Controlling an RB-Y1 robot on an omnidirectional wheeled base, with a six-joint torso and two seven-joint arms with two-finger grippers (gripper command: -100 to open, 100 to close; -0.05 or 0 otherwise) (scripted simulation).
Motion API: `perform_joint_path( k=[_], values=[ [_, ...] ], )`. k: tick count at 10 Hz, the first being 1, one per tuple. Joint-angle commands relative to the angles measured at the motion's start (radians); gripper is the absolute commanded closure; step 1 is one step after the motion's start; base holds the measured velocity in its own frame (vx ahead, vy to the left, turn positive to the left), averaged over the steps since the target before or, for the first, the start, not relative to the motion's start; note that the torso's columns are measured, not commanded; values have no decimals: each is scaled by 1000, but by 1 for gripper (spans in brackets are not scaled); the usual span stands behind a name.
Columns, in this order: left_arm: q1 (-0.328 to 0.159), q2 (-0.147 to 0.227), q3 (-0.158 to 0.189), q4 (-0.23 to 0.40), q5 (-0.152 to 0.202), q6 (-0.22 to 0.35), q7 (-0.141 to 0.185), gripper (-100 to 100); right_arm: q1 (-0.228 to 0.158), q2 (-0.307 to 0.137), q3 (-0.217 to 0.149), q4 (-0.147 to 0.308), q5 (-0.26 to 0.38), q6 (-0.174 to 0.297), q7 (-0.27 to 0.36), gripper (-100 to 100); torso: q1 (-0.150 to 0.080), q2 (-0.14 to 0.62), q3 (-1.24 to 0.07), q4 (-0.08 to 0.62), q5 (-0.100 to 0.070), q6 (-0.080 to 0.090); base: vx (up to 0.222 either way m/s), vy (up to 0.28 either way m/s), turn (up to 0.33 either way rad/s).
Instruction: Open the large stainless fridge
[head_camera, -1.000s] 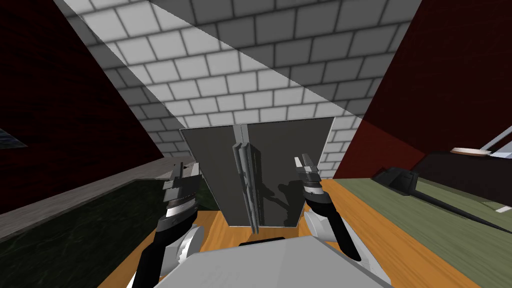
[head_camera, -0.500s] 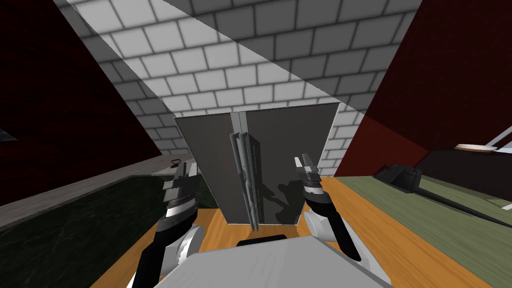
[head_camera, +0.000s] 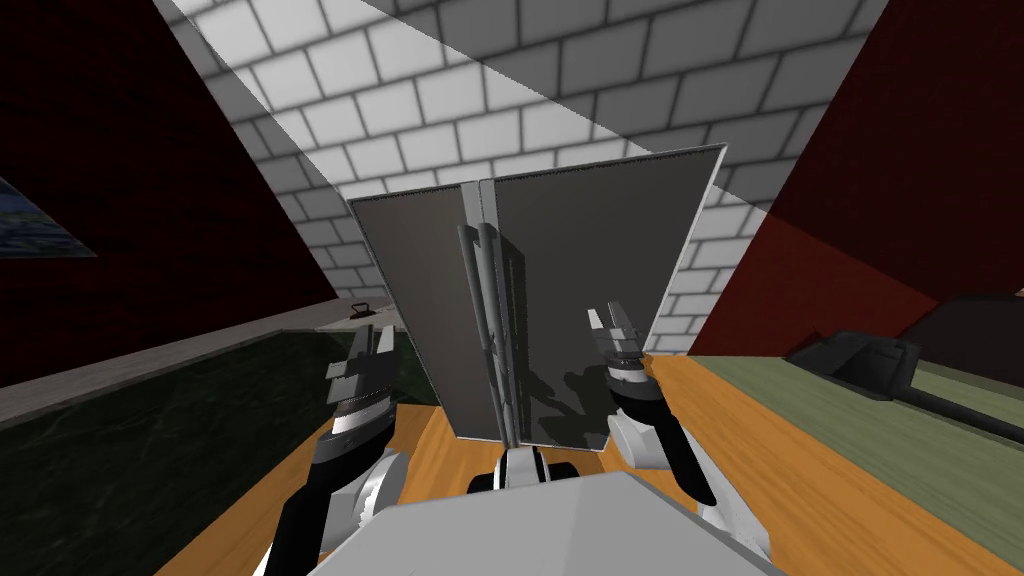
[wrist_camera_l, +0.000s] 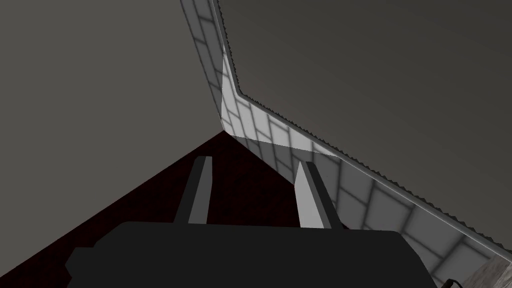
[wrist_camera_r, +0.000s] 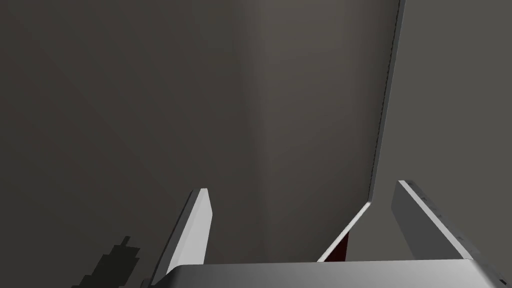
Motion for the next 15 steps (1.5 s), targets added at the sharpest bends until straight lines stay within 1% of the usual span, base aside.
perform_joint_path(
  k=[1,2,3,4,5,6,7,8,9,10,11,12,13,14,15],
  values=[
    [0,0,0,0,0,0,0,0,-82,-37,-12,23,-50,-56,26,-100,0,2,-5,3,0,0,40,-52,312],
    [0,0,0,0,0,0,0,0,-95,-37,-12,23,-50,-56,26,-100,0,4,-5,4,0,0,3,-28,75],
    [0,0,0,0,0,0,0,0,-128,-49,-20,34,-77,-81,36,-100,0,1,-9,6,3,-1,6,-31,202],
    [0,0,0,0,0,0,0,0,-141,-49,-20,34,-77,-81,36,-100,0,0,-10,5,2,-2,6,-28,143],
    [0,0,0,0,0,0,0,0,-172,-61,-29,47,-106,-108,48,-100,1,-3,-12,5,3,-2,10,-36,252],
    [0,0,0,0,0,0,0,0,-189,-61,-29,47,-106,-108,48,-100,2,-6,-15,5,4,-4,6,-35,122],
    [0,0,0,0,0,0,0,0,-193,-61,-29,47,-106,-108,48,-100,2,-8,-17,5,5,-3,8,-13,12],
    [0,0,0,0,0,0,0,0,-223,-71,-39,62,-139,-136,61,-100,2,-8,-17,4,4,-3,11,-23,326],
    [0,0,0,0,0,0,0,0,-236,-71,-39,62,-139,-136,61,-100,3,-12,-21,5,7,-9,15,-42,179],
    [0,0,0,0,0,0,0,0,-250,-71,-39,62,-139,-136,61,-100,4,-15,-23,3,7,-6,9,-17,-39],
    [0,0,0,0,0,0,0,0,-250,-71,-39,62,-139,-136,61,-100,2,-14,-23,3,6,-4,3,6,-43],
    [0,0,0,0,0,0,0,0,-282,-81,-50,78,-175,-166,75,-100,0,-14,-23,4,5,-5,-2,-11,229],
    [0,0,0,0,0,0,0,0,-309,-81,-50,78,-175,-166,75,-100,0,-16,-25,3,6,-8,0,-49,207],
    [0,0,0,0,0,0,0,0,-337,-89,-62,95,-212,-197,90,-100,-1,-18,-26,2,6,-6,-29,-64,219],
    [0,0,0,0,0,0,0,0,-363,-89,-62,95,-212,-197,90,-100,-4,-17,-27,2,4,-5,-49,-62,181]
  ],
)
